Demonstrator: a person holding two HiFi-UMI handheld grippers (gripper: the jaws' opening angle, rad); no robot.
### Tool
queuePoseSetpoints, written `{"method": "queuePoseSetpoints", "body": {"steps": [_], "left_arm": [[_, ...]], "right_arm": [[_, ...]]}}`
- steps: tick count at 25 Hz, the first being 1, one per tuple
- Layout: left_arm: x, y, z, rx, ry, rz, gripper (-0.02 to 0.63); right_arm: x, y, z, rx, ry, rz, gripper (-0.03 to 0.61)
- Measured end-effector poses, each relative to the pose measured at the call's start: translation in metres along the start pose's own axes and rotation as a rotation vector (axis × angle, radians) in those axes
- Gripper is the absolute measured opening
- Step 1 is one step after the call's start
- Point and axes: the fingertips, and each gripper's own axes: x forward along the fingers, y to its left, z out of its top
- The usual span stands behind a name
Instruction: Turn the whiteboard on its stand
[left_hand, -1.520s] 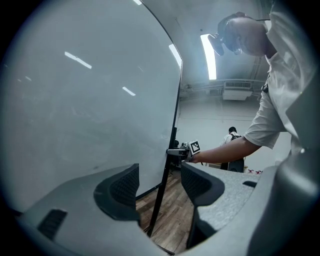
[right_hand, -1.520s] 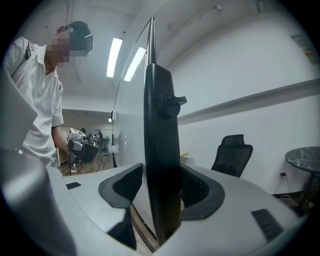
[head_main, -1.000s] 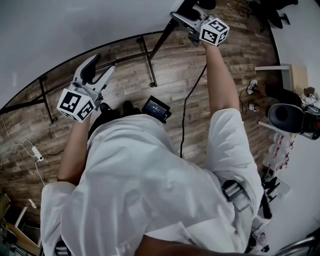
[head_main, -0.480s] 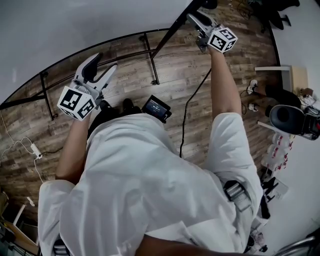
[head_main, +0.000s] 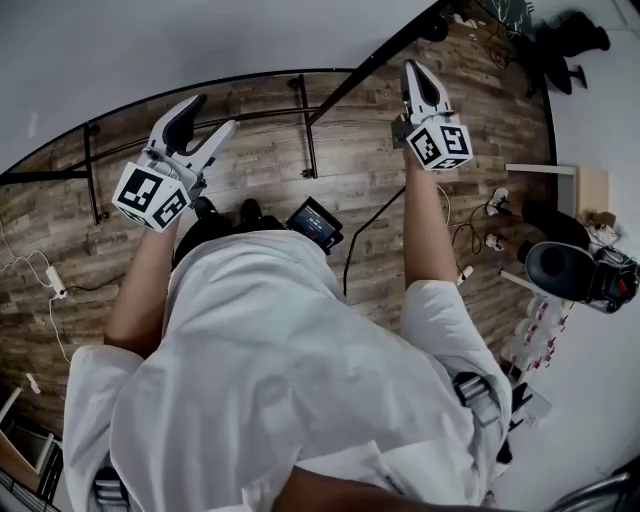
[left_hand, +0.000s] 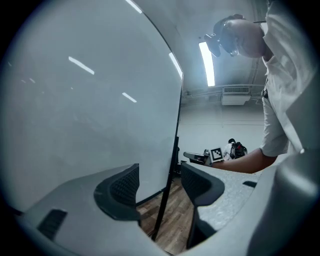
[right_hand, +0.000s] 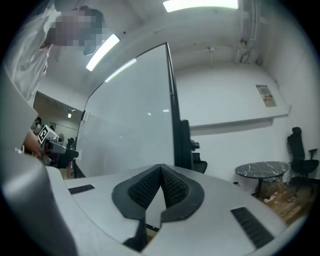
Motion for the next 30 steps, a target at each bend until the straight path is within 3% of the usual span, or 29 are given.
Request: {"method": "queuePoseSetpoints", "body": {"steps": [4,9,14,17,20,24,30], "left_arm": [[-0.029,0.013,0.02,0.041,-0.053,0.082,0.245],[-0.073,0.035,0.047,0.095,-0.083,0.183,0.223],[-0.128,0.053,0.068,0.147,-0.147,0.278,0.13],[-0.156,0.059,0.075,0.172,-0.165,0.298,0.088],[-0.186,0.076,0.086,0.202,-0.193,0.346,0.022],[-0.234,0.093,0.082,0.174,-0.199,0.321,0.018],[-0.32,0.101,0.081,0.179,-0.213,0.245,0.018]], "right_arm": [[-0.011,0.077,0.037,-0.057,-0.065,0.043,-0.003],[-0.009,0.157,0.076,0.02,-0.131,0.086,-0.003],[-0.007,0.253,0.059,0.071,-0.105,0.175,-0.003],[-0.014,0.286,0.044,0.036,-0.059,0.18,-0.003],[-0.012,0.283,0.055,-0.059,-0.051,0.142,-0.003],[-0.034,0.283,0.081,-0.108,-0.065,-0.01,-0.003],[-0.061,0.379,0.073,-0.075,-0.057,-0.11,-0.003]]}}
